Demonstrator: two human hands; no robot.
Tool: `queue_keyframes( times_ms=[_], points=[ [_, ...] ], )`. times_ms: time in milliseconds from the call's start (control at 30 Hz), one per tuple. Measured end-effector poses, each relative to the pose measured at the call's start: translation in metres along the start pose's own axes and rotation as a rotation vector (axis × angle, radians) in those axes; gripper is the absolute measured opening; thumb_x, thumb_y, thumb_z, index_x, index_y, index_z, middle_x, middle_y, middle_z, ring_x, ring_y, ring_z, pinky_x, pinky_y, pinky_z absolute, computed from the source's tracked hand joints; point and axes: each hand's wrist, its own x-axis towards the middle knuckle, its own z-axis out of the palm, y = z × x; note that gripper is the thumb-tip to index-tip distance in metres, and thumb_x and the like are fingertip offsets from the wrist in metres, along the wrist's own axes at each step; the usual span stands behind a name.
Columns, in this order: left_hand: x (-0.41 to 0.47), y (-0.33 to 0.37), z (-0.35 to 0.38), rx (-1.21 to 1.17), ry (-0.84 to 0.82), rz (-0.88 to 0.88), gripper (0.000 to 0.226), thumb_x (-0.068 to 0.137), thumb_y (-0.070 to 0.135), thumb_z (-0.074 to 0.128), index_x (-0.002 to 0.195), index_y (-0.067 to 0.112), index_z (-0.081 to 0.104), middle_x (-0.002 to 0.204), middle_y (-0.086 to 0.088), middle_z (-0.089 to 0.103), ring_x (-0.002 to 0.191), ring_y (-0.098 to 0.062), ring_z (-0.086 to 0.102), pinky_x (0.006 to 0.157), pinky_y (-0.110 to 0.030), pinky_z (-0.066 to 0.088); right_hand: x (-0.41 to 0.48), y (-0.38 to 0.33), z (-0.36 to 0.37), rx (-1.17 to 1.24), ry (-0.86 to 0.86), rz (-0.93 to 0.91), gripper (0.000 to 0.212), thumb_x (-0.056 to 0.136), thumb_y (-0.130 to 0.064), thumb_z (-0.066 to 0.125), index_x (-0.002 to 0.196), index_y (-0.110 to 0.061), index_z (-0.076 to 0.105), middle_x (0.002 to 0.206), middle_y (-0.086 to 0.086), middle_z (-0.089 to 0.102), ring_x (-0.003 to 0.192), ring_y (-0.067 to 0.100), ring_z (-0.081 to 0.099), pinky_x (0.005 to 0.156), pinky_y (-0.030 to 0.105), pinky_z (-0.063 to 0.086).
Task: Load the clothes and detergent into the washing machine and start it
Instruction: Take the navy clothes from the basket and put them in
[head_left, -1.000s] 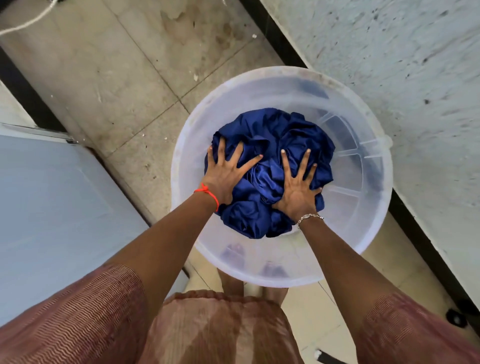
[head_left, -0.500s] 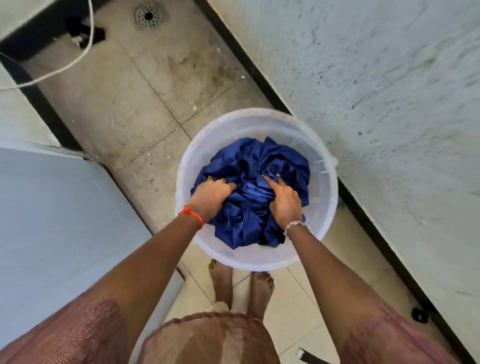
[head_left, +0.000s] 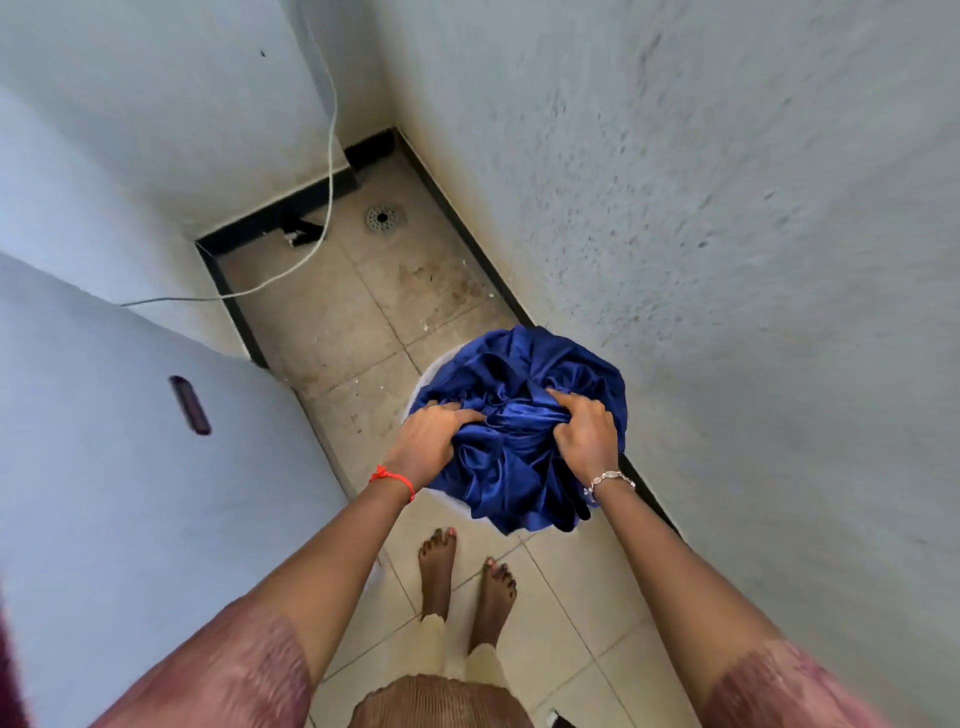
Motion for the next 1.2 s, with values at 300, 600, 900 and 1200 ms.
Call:
queue_keyframes(
  times_ms=[300,600,900,1200],
  points=[
    [-0.114,0.043,-0.116,-0.011,0.196,0.064,0.056,0.072,-0.010,0.047,0.115,0.021,0.065,0.115,-0.008,0.068,0.110,-0.032,0.058,0.087,-0.042,0.047,-0.084,-0.094,-0.107,0.088,0.112,-0.088,0.054,0.074,0.009,0.044,0.119,-0.012,0.063,0.114,0.017,0.066,0.104,0.038,0.059,0.083,0.039,0.047],
    [-0.228,0.050,-0.233,0.002,0.487,0.070,0.063,0.063,-0.013,0.043,0.111,0.017,0.068,0.122,-0.004,0.065,0.113,-0.032,0.059,0.087,-0.041,0.050,-0.146,-0.208,-0.186,0.186,0.258,-0.446,0.051,0.067,0.005,0.045,0.107,-0.014,0.071,0.099,0.015,0.072,0.086,0.030,0.063,0.073,0.030,0.046],
    [-0.356,0.022,-0.340,0.083,0.755,-0.041,0.049,0.067,0.000,0.042,0.106,0.013,0.069,0.106,-0.017,0.070,0.101,-0.033,0.063,0.081,-0.045,0.050,-0.224,-0.345,-0.234,0.406,0.343,-0.735,0.040,0.063,0.007,0.042,0.085,-0.006,0.073,0.063,-0.001,0.053,0.062,0.014,0.043,0.052,0.020,0.033],
    [-0.520,-0.028,-0.412,0.165,0.985,-0.088,0.049,0.069,-0.008,0.045,0.105,0.014,0.069,0.096,-0.018,0.071,0.096,-0.032,0.065,0.077,-0.044,0.051,-0.334,-0.483,-0.218,0.749,0.347,-0.889,0.041,0.054,0.005,0.037,0.081,0.001,0.067,0.064,-0.004,0.043,0.063,0.010,0.036,0.054,0.025,0.034]
  ],
)
